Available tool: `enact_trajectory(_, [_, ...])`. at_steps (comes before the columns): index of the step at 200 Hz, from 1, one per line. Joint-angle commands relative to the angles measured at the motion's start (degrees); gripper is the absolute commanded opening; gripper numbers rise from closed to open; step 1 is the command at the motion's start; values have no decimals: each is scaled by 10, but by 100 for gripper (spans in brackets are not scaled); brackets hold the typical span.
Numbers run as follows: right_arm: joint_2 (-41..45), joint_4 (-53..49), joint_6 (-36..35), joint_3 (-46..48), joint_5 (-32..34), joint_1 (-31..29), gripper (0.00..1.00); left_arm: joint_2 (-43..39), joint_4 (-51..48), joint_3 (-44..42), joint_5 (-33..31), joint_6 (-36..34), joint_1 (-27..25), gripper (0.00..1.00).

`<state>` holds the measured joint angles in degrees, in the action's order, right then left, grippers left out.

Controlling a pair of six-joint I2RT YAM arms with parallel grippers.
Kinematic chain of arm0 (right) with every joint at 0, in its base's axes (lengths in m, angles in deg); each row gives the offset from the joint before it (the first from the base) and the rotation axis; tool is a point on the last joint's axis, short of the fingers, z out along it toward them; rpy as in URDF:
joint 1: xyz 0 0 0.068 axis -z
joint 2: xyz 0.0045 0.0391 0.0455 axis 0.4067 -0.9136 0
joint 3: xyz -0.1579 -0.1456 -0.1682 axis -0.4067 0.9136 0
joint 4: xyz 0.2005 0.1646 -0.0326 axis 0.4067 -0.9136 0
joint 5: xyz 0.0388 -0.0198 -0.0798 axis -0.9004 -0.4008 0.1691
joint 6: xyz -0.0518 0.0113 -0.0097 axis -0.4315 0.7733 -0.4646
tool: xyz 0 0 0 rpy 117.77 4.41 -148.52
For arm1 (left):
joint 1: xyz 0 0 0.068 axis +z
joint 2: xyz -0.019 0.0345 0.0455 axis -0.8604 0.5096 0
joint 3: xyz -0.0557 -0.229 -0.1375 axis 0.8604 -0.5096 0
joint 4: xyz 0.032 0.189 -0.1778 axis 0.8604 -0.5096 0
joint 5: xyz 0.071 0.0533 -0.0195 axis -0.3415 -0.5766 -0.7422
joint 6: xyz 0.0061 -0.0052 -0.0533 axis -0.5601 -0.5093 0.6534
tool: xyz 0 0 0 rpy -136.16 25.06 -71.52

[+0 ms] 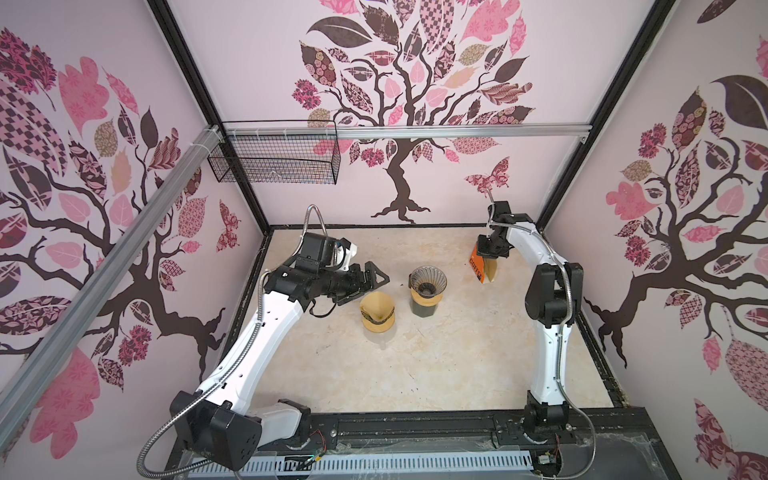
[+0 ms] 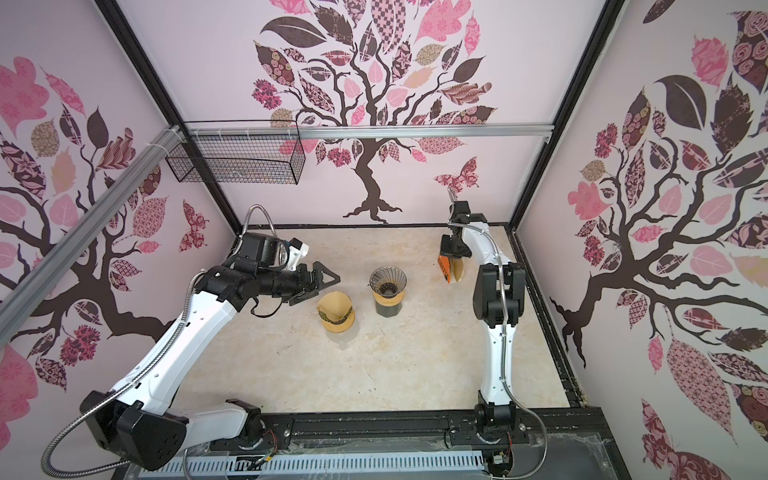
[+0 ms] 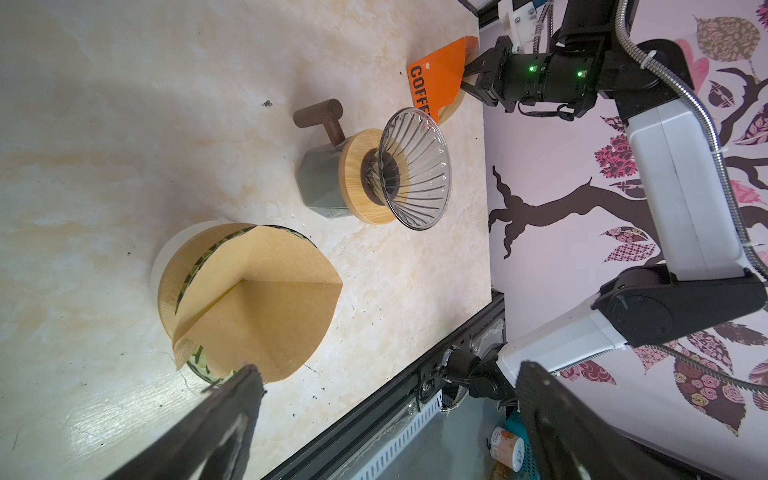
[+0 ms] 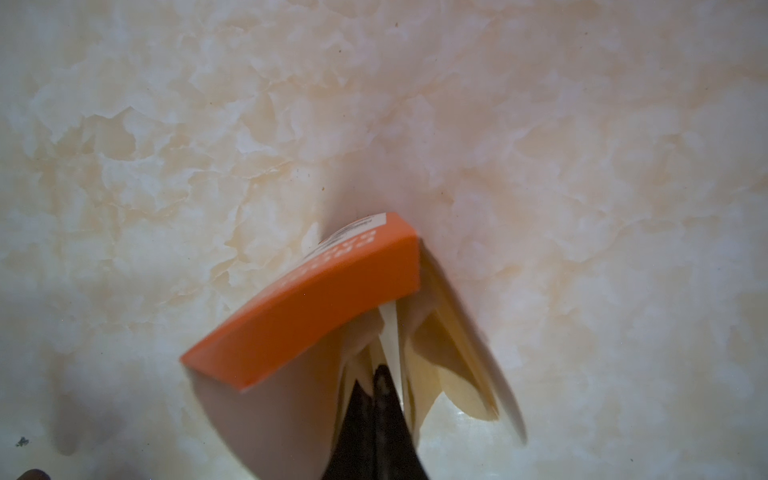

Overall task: Place the coffee filter in the dripper
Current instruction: 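Grasp a paper filter from the orange COFFEE box with the right gripper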

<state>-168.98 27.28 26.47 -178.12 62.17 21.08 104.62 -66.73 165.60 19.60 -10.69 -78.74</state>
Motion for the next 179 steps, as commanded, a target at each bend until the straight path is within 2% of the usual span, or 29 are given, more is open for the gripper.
enact_trajectory(1, [52,-7,-6,5,8,-1,0,4,4,26,4,-11,3,98])
enact_trajectory(90, [83,-8,0,26,21,-1,0,3,8,21,10,-8,2,98])
enact_trajectory(179, [94,-13,6,4,26,0,0,1,12,16,14,-5,2,98])
